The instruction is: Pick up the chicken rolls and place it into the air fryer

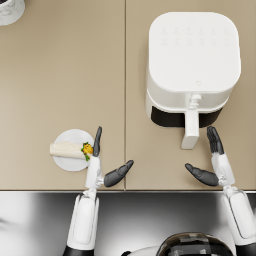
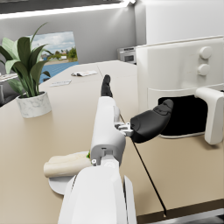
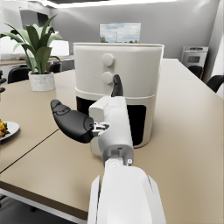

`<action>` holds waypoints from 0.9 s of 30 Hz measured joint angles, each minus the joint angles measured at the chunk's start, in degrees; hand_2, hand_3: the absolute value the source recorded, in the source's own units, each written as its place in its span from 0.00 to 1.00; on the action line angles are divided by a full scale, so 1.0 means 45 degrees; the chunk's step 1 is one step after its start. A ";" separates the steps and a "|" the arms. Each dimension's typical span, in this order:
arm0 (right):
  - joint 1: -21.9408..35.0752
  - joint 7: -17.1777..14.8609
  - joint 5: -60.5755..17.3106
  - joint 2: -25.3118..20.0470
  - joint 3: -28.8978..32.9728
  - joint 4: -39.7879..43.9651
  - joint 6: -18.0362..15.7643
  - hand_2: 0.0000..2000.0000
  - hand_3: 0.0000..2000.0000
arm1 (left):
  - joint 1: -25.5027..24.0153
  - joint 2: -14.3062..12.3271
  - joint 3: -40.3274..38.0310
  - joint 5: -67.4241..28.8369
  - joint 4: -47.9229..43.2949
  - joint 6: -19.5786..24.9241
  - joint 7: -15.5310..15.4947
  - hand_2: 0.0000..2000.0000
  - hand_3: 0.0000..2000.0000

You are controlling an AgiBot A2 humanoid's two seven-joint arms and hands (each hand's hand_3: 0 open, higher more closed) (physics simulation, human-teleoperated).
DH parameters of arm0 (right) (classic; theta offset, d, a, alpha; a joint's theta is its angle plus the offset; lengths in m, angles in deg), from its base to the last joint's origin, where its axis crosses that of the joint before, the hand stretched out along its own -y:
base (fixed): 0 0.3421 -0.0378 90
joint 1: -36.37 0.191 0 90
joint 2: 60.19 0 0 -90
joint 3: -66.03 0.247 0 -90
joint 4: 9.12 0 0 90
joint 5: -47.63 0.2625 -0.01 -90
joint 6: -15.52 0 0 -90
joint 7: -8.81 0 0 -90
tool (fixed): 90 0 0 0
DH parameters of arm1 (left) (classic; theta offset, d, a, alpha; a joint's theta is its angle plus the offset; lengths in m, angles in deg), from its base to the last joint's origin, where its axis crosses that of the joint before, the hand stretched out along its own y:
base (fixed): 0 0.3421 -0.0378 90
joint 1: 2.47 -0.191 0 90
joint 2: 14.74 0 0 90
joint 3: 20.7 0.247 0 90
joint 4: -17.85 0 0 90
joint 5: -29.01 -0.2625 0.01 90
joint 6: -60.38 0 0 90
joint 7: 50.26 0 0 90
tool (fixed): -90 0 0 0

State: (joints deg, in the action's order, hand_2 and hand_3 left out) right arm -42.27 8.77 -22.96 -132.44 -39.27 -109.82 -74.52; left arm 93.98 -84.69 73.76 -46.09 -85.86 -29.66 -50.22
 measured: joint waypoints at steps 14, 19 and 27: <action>-0.0390 0.0009 -0.0729 -0.0277 0.0223 0.0860 0.0009 0.00 0.00 | -0.0566 -0.0194 -0.2111 -0.8028 -0.0788 0.5686 -0.1779 0.00 0.00; -0.0314 0.0009 -0.0735 -0.0483 0.0131 0.0986 0.0008 0.00 0.00 | -0.0466 -0.0237 -0.2680 -1.0916 -0.0444 0.6120 -0.1930 0.00 0.00; -0.0135 0.0009 -0.0733 -0.0812 0.0179 0.1928 0.0009 0.00 0.00 | 0.0006 -0.0207 -0.3211 -1.4745 0.0258 0.6382 -0.1467 0.00 0.00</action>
State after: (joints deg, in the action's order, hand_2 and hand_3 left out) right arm -42.88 8.81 -26.26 -136.10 -38.46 -101.14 -74.48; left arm 94.01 -85.63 59.31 -112.44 -84.71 -0.94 -56.82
